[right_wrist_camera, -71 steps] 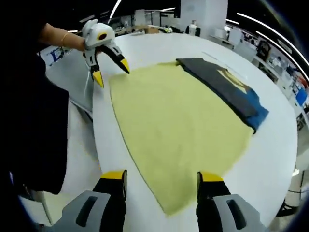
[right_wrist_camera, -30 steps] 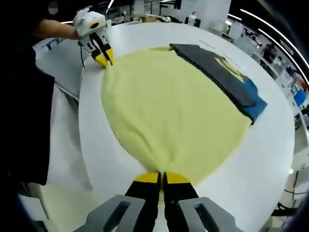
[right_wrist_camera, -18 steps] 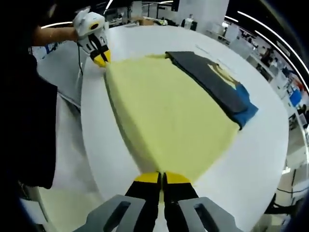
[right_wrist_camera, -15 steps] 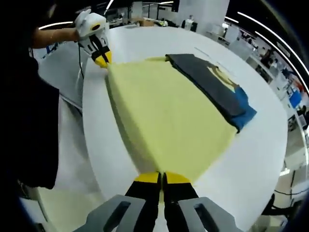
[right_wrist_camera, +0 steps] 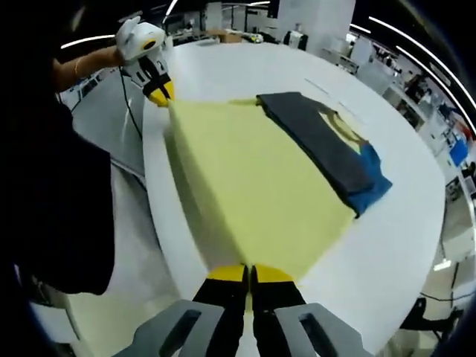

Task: Fold the garment on the visible template until the final outline fits inside the template.

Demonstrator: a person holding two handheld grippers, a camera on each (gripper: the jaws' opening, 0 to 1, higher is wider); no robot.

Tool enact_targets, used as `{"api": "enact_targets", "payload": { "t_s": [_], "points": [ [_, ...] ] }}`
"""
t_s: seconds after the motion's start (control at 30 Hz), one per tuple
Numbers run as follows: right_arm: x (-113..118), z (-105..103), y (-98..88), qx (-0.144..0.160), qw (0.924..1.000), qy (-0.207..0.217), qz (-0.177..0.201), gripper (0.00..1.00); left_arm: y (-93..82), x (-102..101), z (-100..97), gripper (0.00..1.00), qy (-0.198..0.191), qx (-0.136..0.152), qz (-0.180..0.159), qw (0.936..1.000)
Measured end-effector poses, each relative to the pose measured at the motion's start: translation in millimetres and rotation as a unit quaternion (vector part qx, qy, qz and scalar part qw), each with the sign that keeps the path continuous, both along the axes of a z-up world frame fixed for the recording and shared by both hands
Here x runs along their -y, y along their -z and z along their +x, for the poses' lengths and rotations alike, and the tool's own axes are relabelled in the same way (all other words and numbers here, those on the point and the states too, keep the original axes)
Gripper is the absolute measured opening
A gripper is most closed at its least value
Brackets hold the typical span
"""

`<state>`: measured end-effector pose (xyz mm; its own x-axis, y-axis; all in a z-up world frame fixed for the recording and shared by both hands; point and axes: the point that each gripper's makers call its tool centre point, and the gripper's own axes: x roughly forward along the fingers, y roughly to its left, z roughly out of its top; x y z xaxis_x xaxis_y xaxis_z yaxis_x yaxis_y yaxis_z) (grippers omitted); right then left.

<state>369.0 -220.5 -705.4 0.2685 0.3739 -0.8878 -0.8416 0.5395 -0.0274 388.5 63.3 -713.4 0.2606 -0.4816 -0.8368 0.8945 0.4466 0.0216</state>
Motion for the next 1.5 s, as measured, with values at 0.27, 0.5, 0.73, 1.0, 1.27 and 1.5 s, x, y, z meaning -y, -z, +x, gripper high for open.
{"api": "enact_targets", "payload": {
  "t_s": [0.27, 0.5, 0.73, 1.0, 1.27, 1.5],
  "points": [
    [-3.0, -11.1, -9.4, -0.018, 0.9996, 0.011, 0.016, 0.00, -10.9, -3.2, -11.7, 0.01, 0.002, -0.013, 0.003, 0.9999],
    [-6.8, -18.0, -19.5, -0.025, 0.9993, 0.012, 0.026, 0.00, -17.7, -6.5, -19.1, 0.01, 0.015, -0.018, 0.019, 0.9996],
    [-10.0, -25.2, -31.5, -0.030, 0.9991, 0.003, 0.030, 0.00, -28.5, -10.5, -27.8, 0.01, 0.010, -0.044, 0.019, 0.9988],
    [-11.9, -24.0, -42.3, -0.027, 0.9993, -0.011, 0.022, 0.00, -41.2, -11.1, -24.3, 0.01, 0.000, -0.045, 0.018, 0.9988],
    [-9.4, -11.6, -50.4, -0.009, 0.9996, -0.027, 0.002, 0.00, -51.4, -9.4, -15.0, 0.01, 0.007, -0.030, 0.020, 0.9993],
    [-5.4, 14.3, -62.7, 0.022, 0.9996, -0.015, -0.008, 0.00, -72.4, -6.3, 16.4, 0.01, -0.018, 0.014, -0.003, 0.9997]
  ]
}}
